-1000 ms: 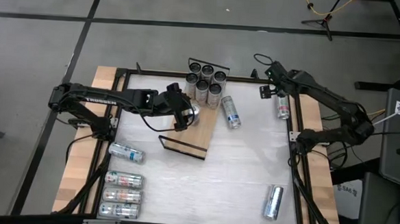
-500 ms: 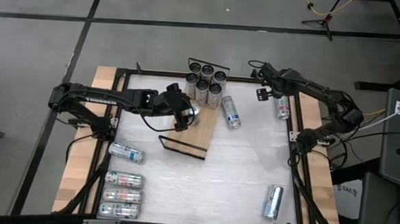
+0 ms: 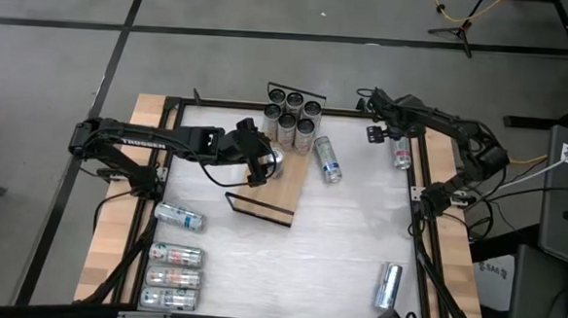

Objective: Place canned beverage on shelf
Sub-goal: Put the top right pink soda can on the shelf aligned with the other pink soda can

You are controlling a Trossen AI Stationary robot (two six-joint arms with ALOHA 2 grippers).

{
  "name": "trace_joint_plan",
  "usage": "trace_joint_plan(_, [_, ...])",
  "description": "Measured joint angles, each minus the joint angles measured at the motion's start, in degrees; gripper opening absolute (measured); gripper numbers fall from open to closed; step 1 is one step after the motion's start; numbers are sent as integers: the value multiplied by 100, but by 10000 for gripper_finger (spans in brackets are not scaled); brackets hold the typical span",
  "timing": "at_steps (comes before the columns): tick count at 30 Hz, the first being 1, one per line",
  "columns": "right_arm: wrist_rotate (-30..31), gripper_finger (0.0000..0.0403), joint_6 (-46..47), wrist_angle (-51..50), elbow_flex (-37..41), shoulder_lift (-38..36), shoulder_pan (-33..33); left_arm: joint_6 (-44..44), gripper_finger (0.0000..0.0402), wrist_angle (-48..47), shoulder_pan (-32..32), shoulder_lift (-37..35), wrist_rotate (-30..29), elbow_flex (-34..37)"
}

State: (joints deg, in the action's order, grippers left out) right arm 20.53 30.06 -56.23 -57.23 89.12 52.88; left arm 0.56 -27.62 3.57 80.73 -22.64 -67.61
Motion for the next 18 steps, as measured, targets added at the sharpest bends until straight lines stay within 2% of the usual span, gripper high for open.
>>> trace_joint_plan(11, [192, 305, -16, -155, 0, 278, -4, -2, 304, 0, 0, 0, 76, 0])
trace_joint_plan(18, [162, 292, -50, -187, 0, 280, -4, -3, 304, 0, 0, 0, 87, 0])
